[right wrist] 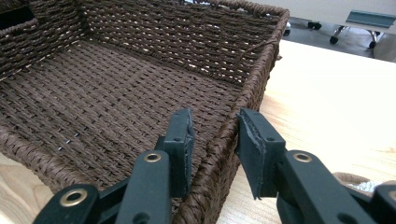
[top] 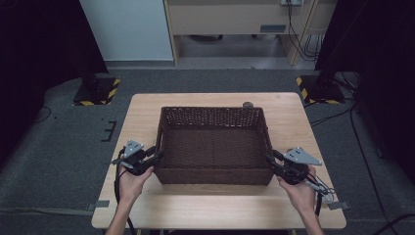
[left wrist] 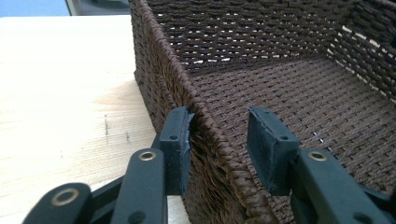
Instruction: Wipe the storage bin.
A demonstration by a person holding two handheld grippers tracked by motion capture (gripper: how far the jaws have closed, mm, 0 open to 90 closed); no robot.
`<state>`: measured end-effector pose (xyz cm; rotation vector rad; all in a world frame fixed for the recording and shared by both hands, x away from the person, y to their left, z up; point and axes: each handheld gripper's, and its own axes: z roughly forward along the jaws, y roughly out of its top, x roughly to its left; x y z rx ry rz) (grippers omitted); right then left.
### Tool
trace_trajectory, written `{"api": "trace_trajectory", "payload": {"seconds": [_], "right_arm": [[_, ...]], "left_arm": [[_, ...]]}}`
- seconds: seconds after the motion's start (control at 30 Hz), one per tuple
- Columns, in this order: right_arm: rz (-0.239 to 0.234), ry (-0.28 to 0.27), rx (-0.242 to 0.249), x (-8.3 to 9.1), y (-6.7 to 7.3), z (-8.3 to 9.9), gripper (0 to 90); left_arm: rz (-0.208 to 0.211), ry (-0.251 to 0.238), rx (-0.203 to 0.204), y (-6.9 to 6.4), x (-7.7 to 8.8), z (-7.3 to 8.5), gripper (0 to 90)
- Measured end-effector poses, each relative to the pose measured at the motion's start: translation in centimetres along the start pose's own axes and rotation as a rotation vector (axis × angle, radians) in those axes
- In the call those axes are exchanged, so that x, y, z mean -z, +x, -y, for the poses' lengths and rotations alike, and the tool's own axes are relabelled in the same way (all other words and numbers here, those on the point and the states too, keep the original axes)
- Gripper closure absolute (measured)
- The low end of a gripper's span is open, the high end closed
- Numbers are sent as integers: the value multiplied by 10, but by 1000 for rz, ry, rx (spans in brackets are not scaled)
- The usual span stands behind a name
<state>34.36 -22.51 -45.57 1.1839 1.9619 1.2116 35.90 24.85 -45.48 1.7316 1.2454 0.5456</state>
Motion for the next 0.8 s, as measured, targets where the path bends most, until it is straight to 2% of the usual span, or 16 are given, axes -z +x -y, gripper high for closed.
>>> {"api": "trace_trajectory", "payload": {"seconds": [0.07, 0.3, 0.53, 0.57, 0.6, 0.67, 0.8], "right_arm": [[1, 1, 1, 0, 0, 0, 656], [1, 10, 1, 3, 3, 0, 656], [-5, 15, 4, 1, 2, -2, 649], [-8, 14, 4, 2, 1, -3, 637], [-3, -9, -1, 3, 1, -5, 588], [24, -35, 15, 7, 0, -11, 518], [41, -101, 2, 19, -9, -18, 392]], "left_arm": [[4, -4, -11, 1, 0, 0, 578], [6, -9, -10, 4, -1, -1, 595], [23, -11, -8, 2, 0, -1, 541], [27, -17, -27, 1, 1, -3, 514], [25, -18, -45, 0, 4, -5, 476], [22, -54, -58, 0, 14, -11, 406], [8, -114, -49, 6, 35, -21, 328]]}}
